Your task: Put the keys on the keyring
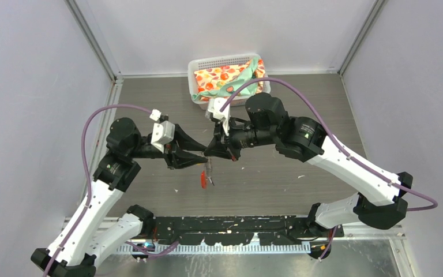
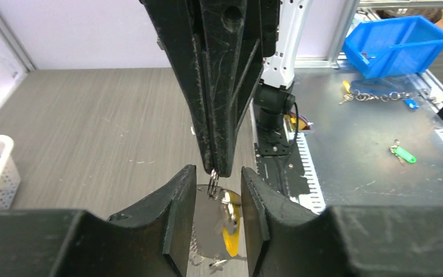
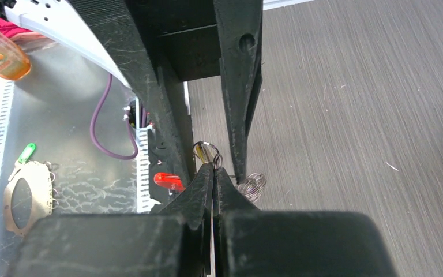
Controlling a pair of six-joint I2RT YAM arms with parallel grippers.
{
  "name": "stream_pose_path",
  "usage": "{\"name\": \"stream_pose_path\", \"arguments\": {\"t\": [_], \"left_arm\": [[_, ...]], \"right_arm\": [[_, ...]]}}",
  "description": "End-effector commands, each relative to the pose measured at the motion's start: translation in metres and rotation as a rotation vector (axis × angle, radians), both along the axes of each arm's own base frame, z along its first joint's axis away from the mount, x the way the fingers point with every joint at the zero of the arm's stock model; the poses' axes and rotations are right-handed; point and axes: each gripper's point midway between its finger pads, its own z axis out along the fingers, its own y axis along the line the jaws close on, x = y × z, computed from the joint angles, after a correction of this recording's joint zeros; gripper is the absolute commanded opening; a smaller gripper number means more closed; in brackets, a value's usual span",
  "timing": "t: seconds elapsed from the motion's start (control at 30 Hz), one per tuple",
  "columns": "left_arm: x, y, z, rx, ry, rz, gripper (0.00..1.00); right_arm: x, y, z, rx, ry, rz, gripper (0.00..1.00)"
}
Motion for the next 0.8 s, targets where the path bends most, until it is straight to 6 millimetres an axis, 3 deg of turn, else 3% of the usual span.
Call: {"name": "stream_pose_path", "arguments": {"t": [0.0, 0.1, 0.23, 0.33, 0.47, 0.77], "left_arm": [[-0.019, 0.003, 0.029, -0.043, -0.057, -0.070, 0.37], [-0.020, 0.005, 0.027, -0.032, -0.078, -0.060, 0.33], [-0.012, 0.006, 0.019, -0.008, -0.112, -0.017, 0.12], [-0.011, 0.009, 0.012, 0.015, -0.147, -0.002, 0.02], [-0.011, 0.010, 0.006, 0.033, -0.138, 0.003, 0.01], [-0.016, 0.012, 0.012, 0.020, -0.132, 0.008, 0.01]], "right_arm": [[0.005, 0.004, 0.020, 0.044, -0.036, -0.001, 0.01], [0.006, 0.004, 0.018, 0.033, -0.035, -0.007, 0.01], [0.004, 0.005, 0.024, 0.059, -0.038, -0.001, 0.01], [0.003, 0.003, 0.029, 0.086, -0.043, -0.004, 0.01], [-0.001, -0.001, 0.037, 0.142, -0.054, -0.004, 0.01], [-0.001, -0.006, 0.048, 0.271, -0.068, -0.031, 0.01]]}}
